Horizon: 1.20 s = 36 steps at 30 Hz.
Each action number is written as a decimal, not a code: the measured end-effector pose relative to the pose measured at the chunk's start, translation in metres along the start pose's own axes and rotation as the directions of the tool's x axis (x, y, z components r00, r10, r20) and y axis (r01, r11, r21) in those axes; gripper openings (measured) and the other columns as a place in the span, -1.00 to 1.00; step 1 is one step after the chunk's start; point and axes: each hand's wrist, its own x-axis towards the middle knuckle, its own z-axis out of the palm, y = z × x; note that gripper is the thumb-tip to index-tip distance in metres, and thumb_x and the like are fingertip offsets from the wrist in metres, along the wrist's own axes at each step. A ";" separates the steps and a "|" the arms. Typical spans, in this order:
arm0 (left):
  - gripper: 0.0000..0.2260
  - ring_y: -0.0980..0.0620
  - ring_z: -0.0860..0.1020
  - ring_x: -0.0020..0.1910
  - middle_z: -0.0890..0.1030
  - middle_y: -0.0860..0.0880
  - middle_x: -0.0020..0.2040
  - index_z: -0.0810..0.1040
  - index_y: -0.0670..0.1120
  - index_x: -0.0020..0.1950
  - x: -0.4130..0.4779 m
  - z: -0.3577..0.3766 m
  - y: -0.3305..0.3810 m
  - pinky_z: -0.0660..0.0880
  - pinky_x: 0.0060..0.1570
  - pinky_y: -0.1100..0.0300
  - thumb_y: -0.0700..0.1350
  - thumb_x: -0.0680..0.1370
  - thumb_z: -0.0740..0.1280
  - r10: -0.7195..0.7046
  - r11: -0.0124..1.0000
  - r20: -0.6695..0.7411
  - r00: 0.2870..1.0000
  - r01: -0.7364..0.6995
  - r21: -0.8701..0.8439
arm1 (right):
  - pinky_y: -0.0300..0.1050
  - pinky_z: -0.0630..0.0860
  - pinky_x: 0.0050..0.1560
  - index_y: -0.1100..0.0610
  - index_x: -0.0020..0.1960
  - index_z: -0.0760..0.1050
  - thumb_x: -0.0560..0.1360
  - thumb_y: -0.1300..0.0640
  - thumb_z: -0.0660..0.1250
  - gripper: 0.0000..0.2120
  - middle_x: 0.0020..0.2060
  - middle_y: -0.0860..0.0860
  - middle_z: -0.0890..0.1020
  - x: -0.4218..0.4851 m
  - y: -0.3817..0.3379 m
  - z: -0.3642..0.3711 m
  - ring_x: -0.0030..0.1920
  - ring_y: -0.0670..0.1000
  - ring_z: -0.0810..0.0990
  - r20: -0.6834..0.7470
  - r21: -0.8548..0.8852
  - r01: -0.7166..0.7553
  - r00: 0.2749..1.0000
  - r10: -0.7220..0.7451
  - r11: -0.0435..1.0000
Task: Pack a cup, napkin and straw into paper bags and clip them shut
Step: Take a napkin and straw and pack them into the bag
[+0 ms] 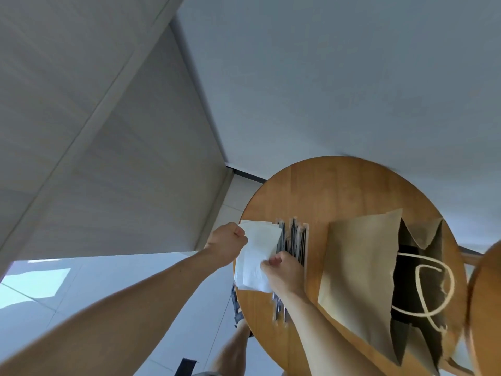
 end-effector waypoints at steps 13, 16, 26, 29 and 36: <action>-0.61 -0.16 0.56 -0.03 0.46 -0.37 0.23 0.41 -0.37 0.30 -0.018 0.007 0.009 0.54 -0.02 0.08 -0.14 0.55 0.26 -0.063 0.997 0.031 0.998 0.062 0.057 | -0.10 0.57 -0.27 0.12 -0.14 0.57 0.44 0.23 0.44 -0.94 -0.23 0.03 0.67 -0.006 0.011 -0.013 -0.19 0.03 0.66 0.105 0.419 -0.051 0.994 0.007 0.907; -0.60 -0.08 0.55 0.13 0.53 -0.17 0.22 0.42 -0.15 0.34 -0.024 0.011 0.015 0.49 0.02 0.11 0.04 0.59 0.30 -0.104 0.992 0.127 0.986 0.113 -0.059 | -0.08 0.46 -0.36 0.28 -0.16 0.50 0.43 0.29 0.37 -0.94 -0.24 0.20 0.58 -0.011 0.006 -0.025 -0.32 0.02 0.55 0.135 0.537 -0.039 0.990 -0.040 0.843; -0.71 -0.18 0.60 0.15 0.63 -0.18 0.17 0.55 -0.22 0.24 -0.023 0.021 0.024 0.55 0.21 -0.09 -0.19 0.54 0.42 -0.078 0.879 0.220 0.972 0.171 -0.444 | -0.25 0.50 -0.16 0.06 -0.06 0.59 0.55 0.10 0.37 -0.95 -0.18 -0.08 0.67 -0.011 0.024 -0.035 -0.11 -0.02 0.64 -0.114 0.427 0.021 0.993 0.031 0.904; -0.76 -0.19 0.59 0.16 0.63 -0.16 0.17 0.58 -0.21 0.22 -0.019 0.020 0.021 0.49 0.27 -0.16 -0.18 0.56 0.39 -0.102 0.896 0.133 0.986 0.150 -0.418 | -0.24 0.41 -0.28 0.04 0.05 0.52 0.56 -0.04 0.31 -0.84 -0.17 -0.13 0.61 0.000 0.039 -0.025 -0.17 -0.08 0.59 -0.233 -0.075 -0.002 0.972 -0.015 0.997; -0.76 -0.16 0.58 0.18 0.62 -0.12 0.20 0.55 -0.16 0.27 -0.014 0.019 0.015 0.48 0.29 -0.17 -0.18 0.61 0.33 -0.079 0.925 0.089 0.993 0.106 -0.365 | -0.24 0.30 -0.46 0.05 -0.27 0.47 0.52 -0.03 0.28 -0.77 -0.42 -0.10 0.55 0.024 0.048 -0.011 -0.37 -0.05 0.56 -0.200 -0.382 -0.085 0.980 0.008 0.920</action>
